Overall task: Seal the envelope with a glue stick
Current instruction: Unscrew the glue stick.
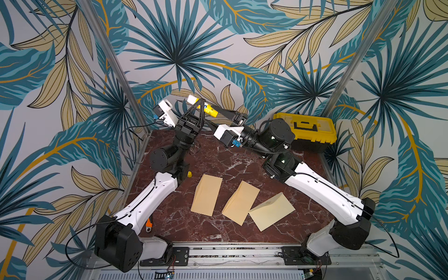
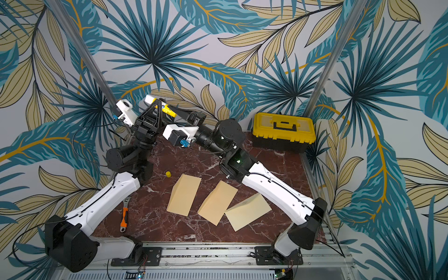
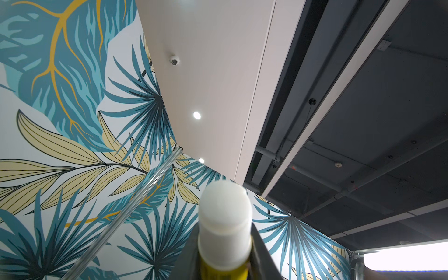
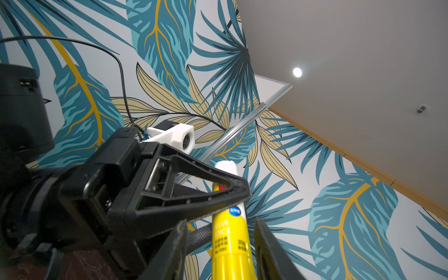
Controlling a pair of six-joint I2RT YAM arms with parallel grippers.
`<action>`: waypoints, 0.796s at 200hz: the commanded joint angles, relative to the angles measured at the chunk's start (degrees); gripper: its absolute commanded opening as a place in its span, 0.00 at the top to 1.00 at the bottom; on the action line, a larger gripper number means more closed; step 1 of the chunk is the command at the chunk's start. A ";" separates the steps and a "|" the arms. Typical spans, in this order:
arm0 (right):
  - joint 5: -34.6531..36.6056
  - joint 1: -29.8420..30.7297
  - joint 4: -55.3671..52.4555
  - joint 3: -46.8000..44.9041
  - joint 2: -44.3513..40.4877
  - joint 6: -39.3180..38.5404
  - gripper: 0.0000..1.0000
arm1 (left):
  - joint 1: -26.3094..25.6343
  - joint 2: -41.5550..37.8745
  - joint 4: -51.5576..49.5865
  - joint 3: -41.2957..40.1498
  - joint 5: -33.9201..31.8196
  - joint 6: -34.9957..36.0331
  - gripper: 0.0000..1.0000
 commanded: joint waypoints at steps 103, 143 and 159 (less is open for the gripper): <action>5.73 0.42 -3.86 4.57 2.62 -4.26 0.59 | -1.19 -1.63 0.24 0.44 -0.26 -0.47 1.00; 5.79 0.39 -6.10 4.87 2.54 -5.50 0.60 | -1.21 -1.64 0.35 0.46 -0.41 -0.48 1.00; 6.25 0.39 -6.20 4.65 2.36 -5.77 0.60 | -1.19 -1.80 0.19 0.44 -0.35 -0.26 1.00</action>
